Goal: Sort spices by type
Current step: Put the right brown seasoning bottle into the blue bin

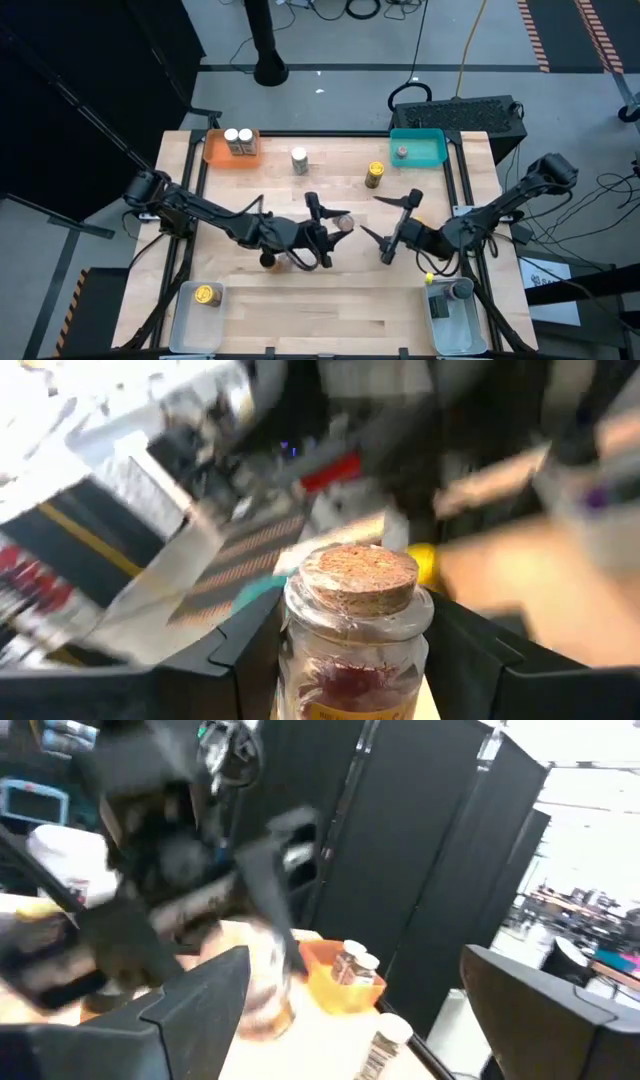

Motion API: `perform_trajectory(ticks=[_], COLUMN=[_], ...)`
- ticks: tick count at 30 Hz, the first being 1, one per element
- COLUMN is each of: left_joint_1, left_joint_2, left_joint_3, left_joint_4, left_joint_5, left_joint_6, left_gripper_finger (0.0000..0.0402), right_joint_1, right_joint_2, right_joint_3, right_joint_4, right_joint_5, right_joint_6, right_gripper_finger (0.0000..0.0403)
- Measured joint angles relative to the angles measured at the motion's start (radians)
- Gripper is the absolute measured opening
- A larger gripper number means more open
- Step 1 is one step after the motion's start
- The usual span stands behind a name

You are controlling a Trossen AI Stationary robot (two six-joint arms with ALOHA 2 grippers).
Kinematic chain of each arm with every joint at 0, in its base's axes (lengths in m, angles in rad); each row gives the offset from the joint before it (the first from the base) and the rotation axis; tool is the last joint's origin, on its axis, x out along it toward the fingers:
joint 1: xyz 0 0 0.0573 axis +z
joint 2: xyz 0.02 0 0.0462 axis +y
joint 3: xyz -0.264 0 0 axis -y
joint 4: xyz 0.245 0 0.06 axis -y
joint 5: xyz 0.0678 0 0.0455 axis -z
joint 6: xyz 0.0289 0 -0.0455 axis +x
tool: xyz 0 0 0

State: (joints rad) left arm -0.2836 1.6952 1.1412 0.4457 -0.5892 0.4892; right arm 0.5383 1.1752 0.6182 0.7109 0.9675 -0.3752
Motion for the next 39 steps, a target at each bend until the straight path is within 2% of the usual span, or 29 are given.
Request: perform_trajectory(ticks=[4, 10, 18, 24, 27, 30, 33, 36, 39], left_joint_1=[0.0, 0.0, 0.011, 0.042, 0.05, 0.054, 0.055, 0.054, 0.049], left_joint_2=[-0.006, -0.004, -0.004, 0.011, 0.037, 0.056, 0.072, 0.072, 0.071], left_joint_3=[0.003, 0.003, 0.003, 0.004, 0.002, 0.003, 0.003, 0.003, 0.003], left_joint_4=[-0.012, 0.006, 0.1, 0.091, 0.074, 0.097, 0.11, 0.113, 0.121], left_joint_5=[-0.057, -0.042, -0.012, -0.006, -0.038, -0.041, -0.061, -0.08, -0.089], left_joint_6=[-0.007, -0.006, 0.024, 0.023, 0.036, 0.053, 0.052, 0.075, 0.094], left_gripper_finger=[0.02, 0.02, 0.02, 0.02, 0.02, 0.02, 0.02, 0.02, 0.02], right_joint_1=[0.025, 0.008, -0.07, -0.095, -0.095, -0.1, -0.107, -0.113, -0.113], right_joint_2=[-0.027, -0.038, -0.02, 0.022, 0.058, 0.102, 0.143, 0.17, 0.179], right_joint_3=[0.0, 0.0, -0.001, 0.052, 0.121, 0.204, 0.277, 0.332, 0.368], right_joint_4=[-0.02, -0.026, -0.026, -0.09, -0.205, -0.36, -0.504, -0.576, -0.651], right_joint_5=[-0.001, -0.14, -0.243, -0.241, -0.223, -0.139, -0.125, -0.115, -0.061], right_joint_6=[0.02, 0.114, 0.211, 0.231, 0.246, 0.299, 0.343, 0.401, 0.438], right_gripper_finger=[0.0341, 0.0341, 0.0341, 0.0341, 0.0341, 0.0341, 0.0341, 0.0341, 0.0341])
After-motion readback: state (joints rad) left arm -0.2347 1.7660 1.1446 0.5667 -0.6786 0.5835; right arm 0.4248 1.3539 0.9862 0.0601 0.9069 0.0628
